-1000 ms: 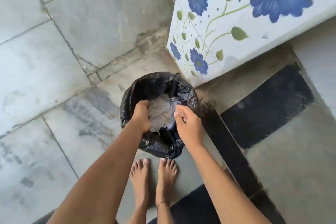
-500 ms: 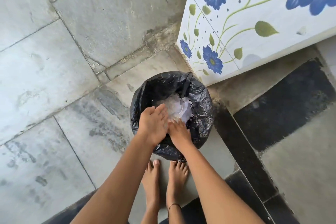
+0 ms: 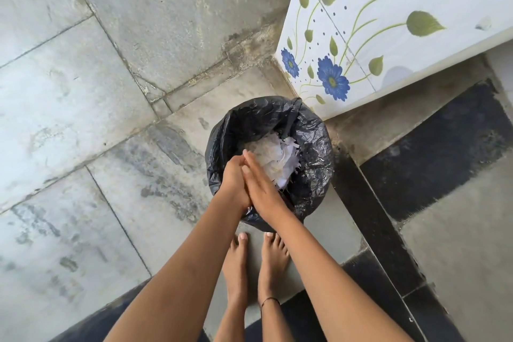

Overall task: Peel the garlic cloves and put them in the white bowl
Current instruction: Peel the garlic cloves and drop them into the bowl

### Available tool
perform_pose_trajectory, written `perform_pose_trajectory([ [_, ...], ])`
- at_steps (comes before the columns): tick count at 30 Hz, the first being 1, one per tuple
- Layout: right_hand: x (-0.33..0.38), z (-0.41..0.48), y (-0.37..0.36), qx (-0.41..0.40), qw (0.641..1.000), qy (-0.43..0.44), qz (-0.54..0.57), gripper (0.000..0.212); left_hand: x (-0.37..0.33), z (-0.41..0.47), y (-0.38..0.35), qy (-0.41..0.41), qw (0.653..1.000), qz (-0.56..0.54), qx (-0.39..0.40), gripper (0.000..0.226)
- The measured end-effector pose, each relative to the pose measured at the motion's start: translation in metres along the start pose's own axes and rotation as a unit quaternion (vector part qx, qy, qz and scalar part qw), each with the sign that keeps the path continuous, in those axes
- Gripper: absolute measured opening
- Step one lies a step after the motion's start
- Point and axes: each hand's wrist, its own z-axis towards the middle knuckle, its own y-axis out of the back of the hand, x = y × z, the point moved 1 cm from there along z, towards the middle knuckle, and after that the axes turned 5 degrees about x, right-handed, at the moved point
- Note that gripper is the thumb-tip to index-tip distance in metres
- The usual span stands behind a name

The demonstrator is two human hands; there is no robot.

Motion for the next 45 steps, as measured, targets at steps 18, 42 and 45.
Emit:
perform_pose_trajectory([
  [18,0.235,-0.321,0.100,-0.264,0.954,0.043,-0.133,0.048,-0.032,-0.375,-0.101,-0.246,0.891,0.374,0.072,0.020],
  [42,0.124,-0.837,0.283,-0.696,0.673,0.122,-0.218,0.054,0.340,-0.663,-0.343,-0.515,0.519,0.595,0.334,0.026],
  [45,0.109,-0.845,0.307,-0.696,0.675,0.072,-0.234,0.053,0.359,-0.647,-0.372,-0.549,0.450,0.641,0.292,0.028],
])
